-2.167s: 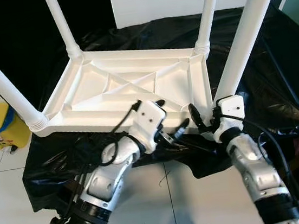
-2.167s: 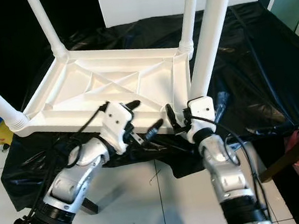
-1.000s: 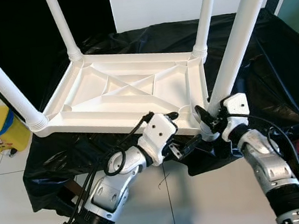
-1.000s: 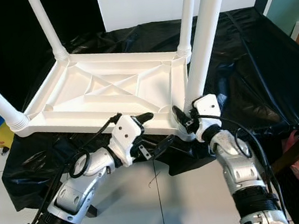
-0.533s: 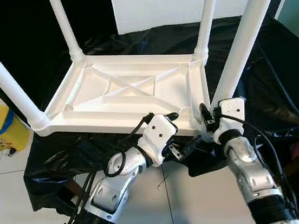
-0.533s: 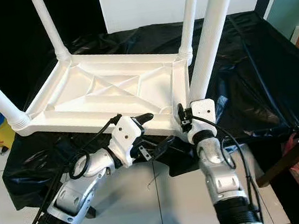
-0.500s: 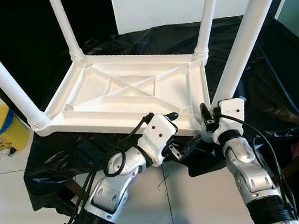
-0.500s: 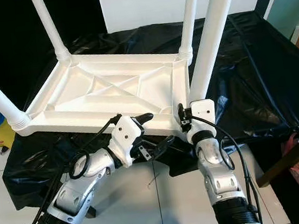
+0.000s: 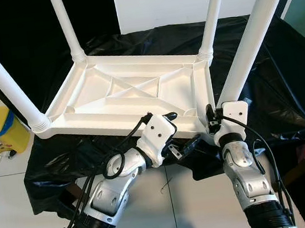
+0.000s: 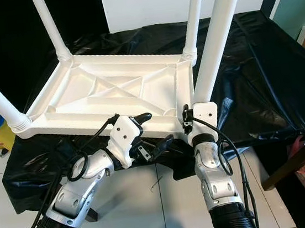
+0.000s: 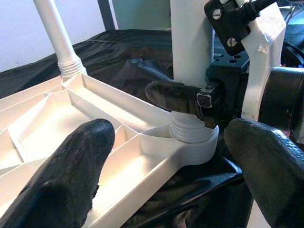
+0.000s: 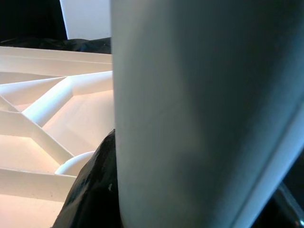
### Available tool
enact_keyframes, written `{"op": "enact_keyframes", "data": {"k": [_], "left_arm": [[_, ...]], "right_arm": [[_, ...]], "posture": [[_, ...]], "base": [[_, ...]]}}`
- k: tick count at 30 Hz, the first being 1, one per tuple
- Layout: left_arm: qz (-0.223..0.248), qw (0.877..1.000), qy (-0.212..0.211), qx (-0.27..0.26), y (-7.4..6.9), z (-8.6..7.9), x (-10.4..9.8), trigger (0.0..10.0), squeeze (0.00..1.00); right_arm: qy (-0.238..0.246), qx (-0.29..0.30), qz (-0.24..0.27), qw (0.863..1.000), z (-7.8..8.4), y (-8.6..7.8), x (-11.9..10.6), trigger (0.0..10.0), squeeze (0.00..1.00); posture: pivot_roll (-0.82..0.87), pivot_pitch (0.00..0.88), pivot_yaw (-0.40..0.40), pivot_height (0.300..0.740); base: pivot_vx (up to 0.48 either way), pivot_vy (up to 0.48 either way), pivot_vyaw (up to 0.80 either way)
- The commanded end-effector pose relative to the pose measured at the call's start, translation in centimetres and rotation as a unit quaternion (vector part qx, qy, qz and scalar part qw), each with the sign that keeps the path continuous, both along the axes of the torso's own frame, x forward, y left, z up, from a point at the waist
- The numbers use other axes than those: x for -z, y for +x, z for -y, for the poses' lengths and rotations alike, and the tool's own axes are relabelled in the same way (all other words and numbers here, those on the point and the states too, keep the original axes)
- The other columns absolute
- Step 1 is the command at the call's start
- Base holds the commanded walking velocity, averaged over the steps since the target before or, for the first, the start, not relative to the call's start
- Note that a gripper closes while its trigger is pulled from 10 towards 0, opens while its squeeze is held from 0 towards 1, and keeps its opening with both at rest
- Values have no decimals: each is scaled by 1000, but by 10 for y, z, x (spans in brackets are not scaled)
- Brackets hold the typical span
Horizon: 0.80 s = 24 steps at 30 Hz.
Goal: Building children table
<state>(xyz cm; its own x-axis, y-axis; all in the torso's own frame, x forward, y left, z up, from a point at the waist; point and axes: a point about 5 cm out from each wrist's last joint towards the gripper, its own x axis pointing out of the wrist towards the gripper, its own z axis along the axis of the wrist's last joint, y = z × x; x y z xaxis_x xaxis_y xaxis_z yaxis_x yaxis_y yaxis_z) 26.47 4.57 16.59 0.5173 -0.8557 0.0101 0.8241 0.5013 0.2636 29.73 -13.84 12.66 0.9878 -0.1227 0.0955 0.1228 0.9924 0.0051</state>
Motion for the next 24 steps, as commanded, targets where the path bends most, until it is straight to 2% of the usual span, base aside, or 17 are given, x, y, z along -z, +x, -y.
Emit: {"op": "enact_keyframes", "data": {"k": [1, 5, 6, 7, 8, 13, 15, 17, 20, 21, 22, 23, 24], "left_arm": [[-1, 1000, 4, -3, -2, -3, 1, 10000, 0], [-1, 1000, 6, -5, -1, -4, 2, 10000, 0], [-1, 1000, 6, -6, -1, -4, 2, 10000, 0], [-1, 1000, 6, -6, -1, -4, 2, 10000, 0], [-1, 1000, 6, -6, -1, -4, 2, 10000, 0], [-1, 1000, 6, -6, -1, -4, 1, 10000, 0], [0, 1000, 6, -6, -1, -4, 1, 10000, 0], [0, 1000, 6, -5, -1, -4, 1, 10000, 0], [0, 1000, 7, -5, 0, -4, 0, 10000, 0], [0, 1000, 7, -5, 0, -5, 0, 10000, 0], [1, 1000, 8, -5, 0, -5, 0, 10000, 0], [1, 1000, 8, -5, 0, -5, 0, 10000, 0], [1, 1000, 8, -4, 0, -6, 0, 10000, 0]], "right_arm": [[-7, 1, -47, 999, -1, -3, 19, 10000, 0], [-6, -5, -41, 999, -2, -3, 16, 10000, 0], [-6, -10, -37, 999, -2, -3, 15, 10000, 725], [-6, -10, -37, 999, -2, -3, 15, 10000, 725], [-7, -18, -29, 999, -2, -3, 12, 10000, 1000], [-17, -31, -22, 999, -1, -4, 10, 10000, 1000], [-21, -50, -15, 998, 1, -6, 9, 10000, 1000], [-28, -94, 0, 995, 8, -8, 5, 10000, 1000], [-29, -115, 4, 993, 11, -8, 3, 10000, 1000], [-29, -127, 6, 991, 13, -8, 2, 10000, 875], [-30, -164, 9, 986, 15, -6, 0, 10000, 0], [-30, -164, 9, 986, 15, -6, 0, 10000, 0], [-35, -196, 12, 980, 17, -5, -2, 10000, 0]], "posture": [[16, 65, -25, 740], [15, 67, -26, 740], [15, 67, -28, 740], [15, 67, -28, 740], [13, 68, -27, 740], [12, 68, -26, 740], [12, 69, -24, 740], [12, 70, -18, 740], [11, 72, -15, 740], [11, 72, -15, 740], [10, 72, -9, 740], [10, 72, -9, 740], [10, 72, -9, 740]], "base": [[0, 0, 0], [0, 0, 0], [0, 0, 0], [0, 0, 0], [0, 0, 0], [0, 0, 0], [0, 0, 0], [0, 0, 0], [0, 0, 0], [0, 0, 0], [0, 0, 0], [0, 0, 0], [0, 0, 0]]}}
